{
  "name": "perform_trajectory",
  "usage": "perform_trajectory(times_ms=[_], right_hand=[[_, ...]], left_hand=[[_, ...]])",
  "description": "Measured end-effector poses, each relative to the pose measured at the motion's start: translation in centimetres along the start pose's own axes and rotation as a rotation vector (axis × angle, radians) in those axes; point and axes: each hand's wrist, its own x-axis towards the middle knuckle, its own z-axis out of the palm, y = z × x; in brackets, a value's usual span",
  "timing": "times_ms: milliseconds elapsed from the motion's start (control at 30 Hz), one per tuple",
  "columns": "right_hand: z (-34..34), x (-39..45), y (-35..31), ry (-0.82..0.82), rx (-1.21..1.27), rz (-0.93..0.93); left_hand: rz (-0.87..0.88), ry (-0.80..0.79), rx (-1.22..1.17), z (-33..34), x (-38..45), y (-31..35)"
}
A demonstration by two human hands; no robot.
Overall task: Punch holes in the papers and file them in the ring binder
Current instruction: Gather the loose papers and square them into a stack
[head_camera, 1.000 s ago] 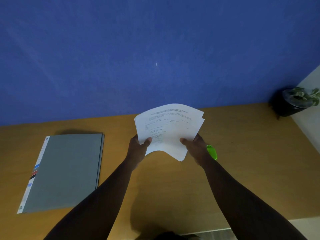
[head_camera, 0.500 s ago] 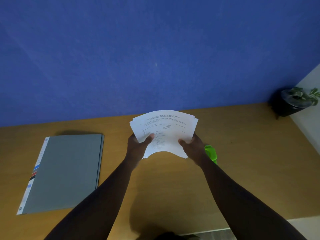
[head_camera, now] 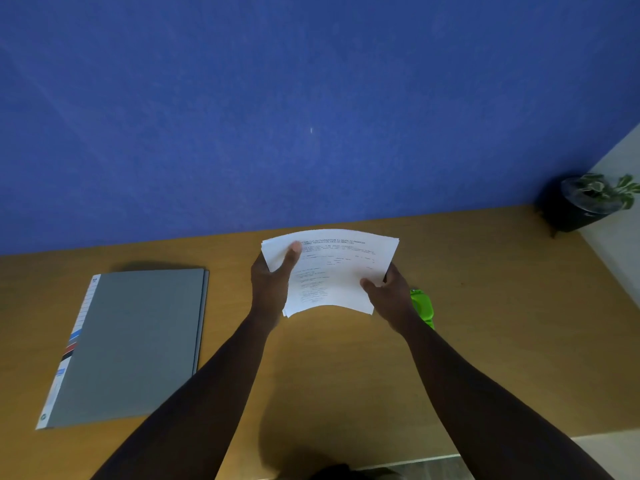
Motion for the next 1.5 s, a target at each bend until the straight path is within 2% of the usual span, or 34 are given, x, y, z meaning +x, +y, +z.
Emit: perform_trajectory(times_ms=[200,667,800,933,1100,1233,1500], right_hand=[[0.0,-0.7,0.0,-0.021,-0.043,-0.012],[-0.1,-1.1,0.4,-0.067,-0.142,-0.033],[0.1,-1.1,0.5,-0.058,-0.133,-0.006],[0.0,-1.0,0.6,-0.046,-0.123,0.024],[-0.3,-1.1,0.7,-0.036,-0.126,0.029],[-0.3,-1.4,0.7,-0.034,-0.127,0.028],[-0.5,-1.7,0.6,-0.034,-0.152,0.021]], left_hand=[[0.077,0.119,-0.009,1.1,0.9,2.1],[-0.012,0.194,-0.109,1.3,0.9,2.5],[0.057,0.120,-0.102,0.7,0.9,2.2],[0.168,-0.031,0.112,-0.6,0.7,0.8],[0.049,-0.121,0.305,-2.4,0.3,-1.5],[-0.073,-0.176,0.356,-3.4,0.2,-3.3],[-0.049,-0.188,0.326,-3.2,-0.6,-3.7]])
